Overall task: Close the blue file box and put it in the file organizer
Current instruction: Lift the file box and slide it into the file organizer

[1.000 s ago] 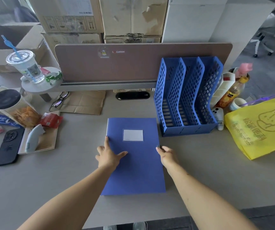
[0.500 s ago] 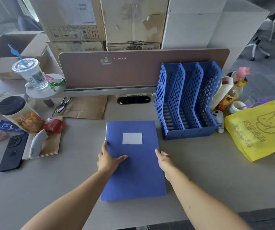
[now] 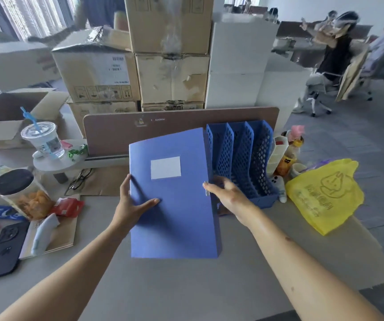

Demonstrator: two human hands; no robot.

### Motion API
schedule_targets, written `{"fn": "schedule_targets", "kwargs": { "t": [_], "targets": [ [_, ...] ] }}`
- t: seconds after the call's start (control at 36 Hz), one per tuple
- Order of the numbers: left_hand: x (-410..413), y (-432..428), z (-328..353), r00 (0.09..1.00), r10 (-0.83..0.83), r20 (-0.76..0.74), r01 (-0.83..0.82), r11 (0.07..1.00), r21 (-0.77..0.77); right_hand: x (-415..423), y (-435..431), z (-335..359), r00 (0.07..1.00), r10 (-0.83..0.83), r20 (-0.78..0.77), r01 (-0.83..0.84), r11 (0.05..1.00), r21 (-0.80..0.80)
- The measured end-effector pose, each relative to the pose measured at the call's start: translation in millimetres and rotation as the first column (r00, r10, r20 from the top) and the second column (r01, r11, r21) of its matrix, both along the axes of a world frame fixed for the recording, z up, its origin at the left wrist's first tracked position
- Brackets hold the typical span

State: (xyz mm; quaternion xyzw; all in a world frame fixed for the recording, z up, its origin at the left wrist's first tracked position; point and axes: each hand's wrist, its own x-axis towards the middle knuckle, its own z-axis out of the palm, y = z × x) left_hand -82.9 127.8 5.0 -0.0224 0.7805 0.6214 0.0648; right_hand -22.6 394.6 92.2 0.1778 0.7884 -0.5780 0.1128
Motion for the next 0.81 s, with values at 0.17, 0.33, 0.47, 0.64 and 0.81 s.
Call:
{"fn": "schedule_targets", "kwargs": {
  "t": [0.17, 0.33, 0.47, 0.64, 0.81],
  "targets": [
    [-11.3, 35.4, 4.5, 0.979, -0.202, -0.024, 0.203, 0.971, 0.122, 21.5, 32.1, 50.3, 0.996, 0.088, -0.015, -0.084, 0.979, 0.185],
    [0.7, 90.0, 22.4, 0.923, -0.381, 0.058, 0.375, 0.922, 0.097, 45.2, 50.3, 68.6, 0.994, 0.005, -0.106, 0.044, 0.888, 0.458],
    [-10.1, 134.9, 52.8, 0.919, -0.38, 0.107, 0.387, 0.921, -0.054, 56.5, 57.7, 74.4, 0.988, -0.098, -0.12, 0.152, 0.747, 0.647],
    [-34.2, 183.3, 101.1, 0.872, -0.445, 0.204, 0.429, 0.895, 0.119, 54.7, 70.6, 67.8, 0.956, -0.198, -0.215, 0.292, 0.675, 0.677],
    [-53.9, 211.6, 129.9, 0.779, -0.551, 0.298, 0.522, 0.834, 0.179, 42.8, 71.8, 64.4, 0.937, -0.204, -0.285, 0.35, 0.585, 0.732]
  ]
}}
